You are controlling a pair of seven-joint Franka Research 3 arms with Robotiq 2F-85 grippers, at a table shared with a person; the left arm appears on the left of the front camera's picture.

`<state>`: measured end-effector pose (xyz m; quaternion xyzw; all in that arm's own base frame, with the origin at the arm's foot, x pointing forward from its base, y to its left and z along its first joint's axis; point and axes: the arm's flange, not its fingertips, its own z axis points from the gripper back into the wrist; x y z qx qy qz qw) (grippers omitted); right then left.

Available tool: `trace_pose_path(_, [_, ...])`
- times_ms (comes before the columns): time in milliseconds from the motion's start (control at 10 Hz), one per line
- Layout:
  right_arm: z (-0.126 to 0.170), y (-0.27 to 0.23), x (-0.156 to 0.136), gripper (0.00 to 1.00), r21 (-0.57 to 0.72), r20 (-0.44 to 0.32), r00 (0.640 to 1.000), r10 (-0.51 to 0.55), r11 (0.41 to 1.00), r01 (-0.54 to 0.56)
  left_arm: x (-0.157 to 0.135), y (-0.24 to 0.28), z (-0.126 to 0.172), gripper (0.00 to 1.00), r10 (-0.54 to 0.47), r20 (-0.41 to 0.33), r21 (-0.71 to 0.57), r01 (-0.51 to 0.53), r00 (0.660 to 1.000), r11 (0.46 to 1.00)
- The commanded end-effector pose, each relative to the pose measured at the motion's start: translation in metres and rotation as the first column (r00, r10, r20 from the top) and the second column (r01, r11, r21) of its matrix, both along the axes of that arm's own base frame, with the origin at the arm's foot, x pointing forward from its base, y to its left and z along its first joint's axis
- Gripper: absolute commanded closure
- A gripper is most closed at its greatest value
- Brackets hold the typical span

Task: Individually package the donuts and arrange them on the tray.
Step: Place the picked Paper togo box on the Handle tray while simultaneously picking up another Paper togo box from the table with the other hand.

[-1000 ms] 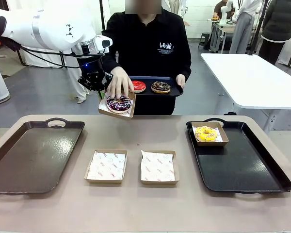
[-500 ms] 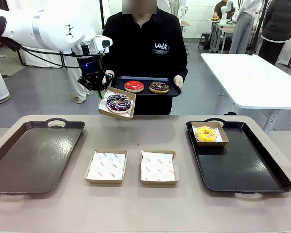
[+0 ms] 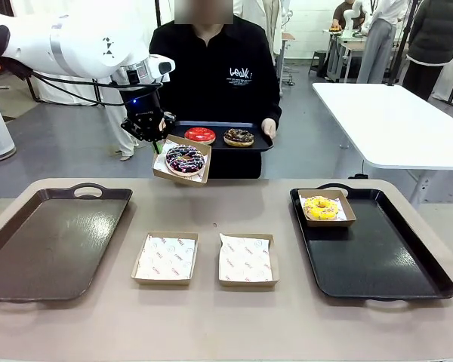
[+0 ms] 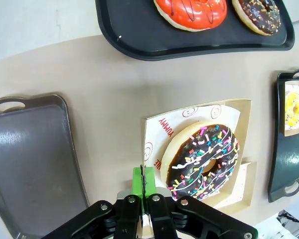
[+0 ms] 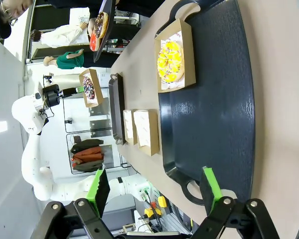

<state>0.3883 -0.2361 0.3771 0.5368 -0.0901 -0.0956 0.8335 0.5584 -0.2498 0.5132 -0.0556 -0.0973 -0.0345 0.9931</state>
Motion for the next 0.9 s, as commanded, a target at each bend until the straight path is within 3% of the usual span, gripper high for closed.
trace_pose_path(0, [0.0, -0.001, -0.001, 0.05, -0.001, -0.004, 1.0, 0.003, 1.0, -0.003, 0.0, 0.002, 0.001, 1.0, -0.004, 0.001, 0.002, 0.004, 1.0, 1.0])
trace_pose_path(600, [0.0, 0.0, 0.0, 0.05, 0.0, 0.0, 1.0, 0.0, 1.0, 0.0, 0.0, 0.002, 0.001, 1.0, -0.004, 0.001, 0.002, 0.004, 1.0, 1.0])
trace_pose_path(700, [0.012, 0.002, 0.0, 0.05, -0.033, 0.042, 0.997, -0.06, 0.998, 0.061, 0.0, 0.0, 0.0, 0.99, 0.0, 0.0, 0.0, 0.0, 1.0, 1.0])
trace_pose_path(800, [0.031, 0.012, -0.002, 0.05, -0.075, 0.078, 0.996, -0.042, 0.996, 0.047, -0.007, 0.013, 0.013, 0.99, -0.02, 0.01, -0.006, 0.02, 1.0, 1.0])
